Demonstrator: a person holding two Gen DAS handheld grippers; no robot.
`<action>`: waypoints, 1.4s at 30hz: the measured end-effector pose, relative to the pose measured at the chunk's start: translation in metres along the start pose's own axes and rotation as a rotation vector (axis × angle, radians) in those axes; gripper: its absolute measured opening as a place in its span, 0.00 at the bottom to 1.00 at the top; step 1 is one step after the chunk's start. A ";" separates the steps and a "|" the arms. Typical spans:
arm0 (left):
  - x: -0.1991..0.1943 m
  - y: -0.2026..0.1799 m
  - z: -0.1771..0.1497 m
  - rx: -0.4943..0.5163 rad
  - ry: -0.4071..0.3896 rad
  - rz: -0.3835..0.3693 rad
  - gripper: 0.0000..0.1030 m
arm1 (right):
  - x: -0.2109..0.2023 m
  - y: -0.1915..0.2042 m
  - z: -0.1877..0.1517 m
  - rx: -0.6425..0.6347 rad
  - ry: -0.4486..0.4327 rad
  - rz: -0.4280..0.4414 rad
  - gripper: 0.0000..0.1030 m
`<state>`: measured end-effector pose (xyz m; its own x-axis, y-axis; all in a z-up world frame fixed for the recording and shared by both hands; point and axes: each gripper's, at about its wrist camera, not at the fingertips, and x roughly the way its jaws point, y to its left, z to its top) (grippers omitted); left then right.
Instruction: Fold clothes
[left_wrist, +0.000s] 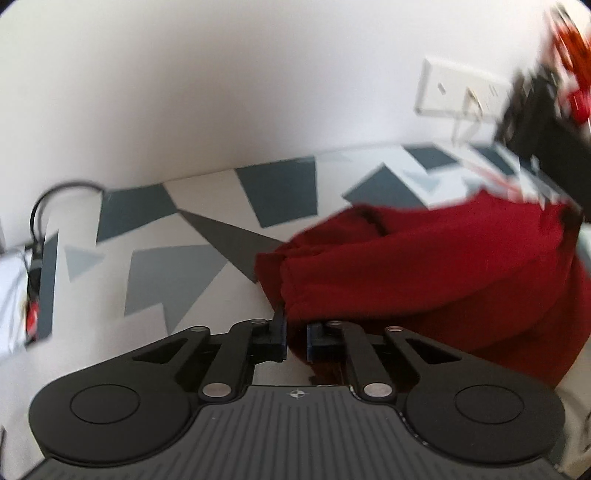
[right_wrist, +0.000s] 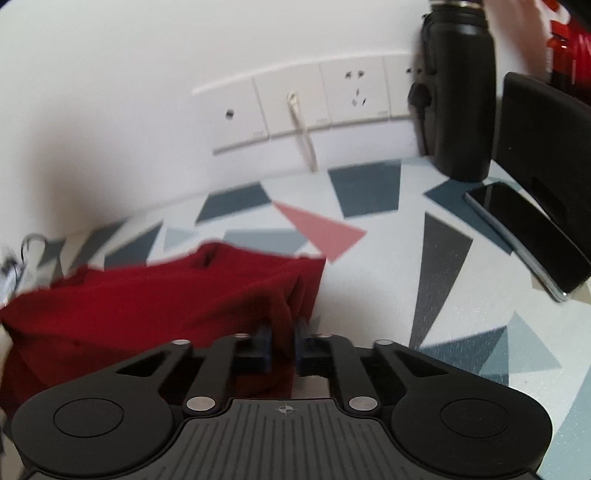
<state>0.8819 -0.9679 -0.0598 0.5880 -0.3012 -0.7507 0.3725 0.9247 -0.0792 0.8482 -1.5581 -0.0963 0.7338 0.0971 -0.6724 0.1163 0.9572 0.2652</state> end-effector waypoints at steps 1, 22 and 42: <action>-0.002 0.005 0.002 -0.040 -0.004 -0.009 0.08 | -0.002 0.000 0.006 0.009 -0.016 0.005 0.07; 0.032 0.069 0.058 -0.280 -0.010 0.028 0.88 | 0.058 -0.005 0.086 -0.010 -0.041 0.032 0.42; 0.060 0.087 0.057 -0.449 0.028 0.028 0.88 | 0.065 -0.008 0.068 -0.023 -0.083 0.001 0.04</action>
<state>0.9908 -0.9187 -0.0747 0.5713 -0.2738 -0.7737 0.0044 0.9437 -0.3307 0.9407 -1.5776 -0.0951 0.7869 0.0758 -0.6124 0.1007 0.9633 0.2487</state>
